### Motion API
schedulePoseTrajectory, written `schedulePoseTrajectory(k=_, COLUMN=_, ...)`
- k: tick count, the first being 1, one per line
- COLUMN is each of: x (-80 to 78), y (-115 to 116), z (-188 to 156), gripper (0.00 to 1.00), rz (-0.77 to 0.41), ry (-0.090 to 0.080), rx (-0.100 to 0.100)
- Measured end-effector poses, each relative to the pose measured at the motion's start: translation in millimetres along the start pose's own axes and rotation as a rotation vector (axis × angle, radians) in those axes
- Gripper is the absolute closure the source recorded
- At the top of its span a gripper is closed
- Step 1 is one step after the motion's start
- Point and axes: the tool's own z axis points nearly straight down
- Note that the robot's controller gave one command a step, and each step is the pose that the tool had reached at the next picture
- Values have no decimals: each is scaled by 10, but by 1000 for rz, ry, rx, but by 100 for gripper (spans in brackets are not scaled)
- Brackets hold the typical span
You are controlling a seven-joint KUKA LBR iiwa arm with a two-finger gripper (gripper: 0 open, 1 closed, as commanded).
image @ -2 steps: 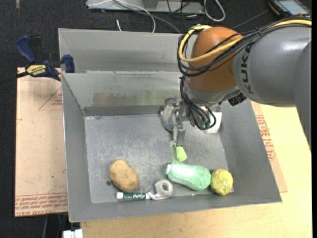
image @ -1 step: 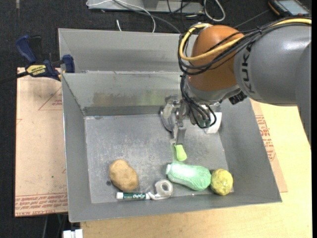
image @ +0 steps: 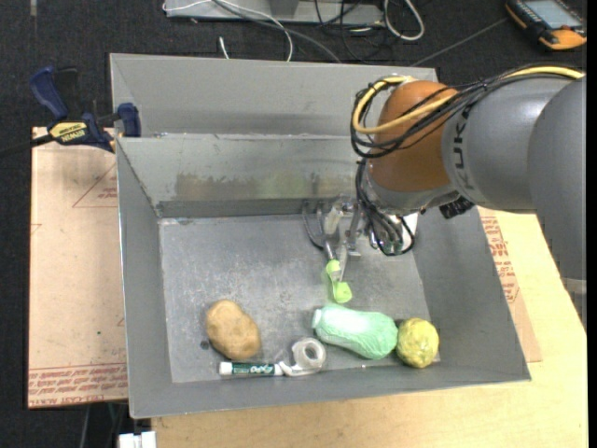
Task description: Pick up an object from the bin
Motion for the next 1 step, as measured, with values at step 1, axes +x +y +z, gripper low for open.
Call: schedulePoseTrajectory(k=1, x=-36, y=-181, z=254, gripper=0, rz=33, ry=-2, rx=-4)
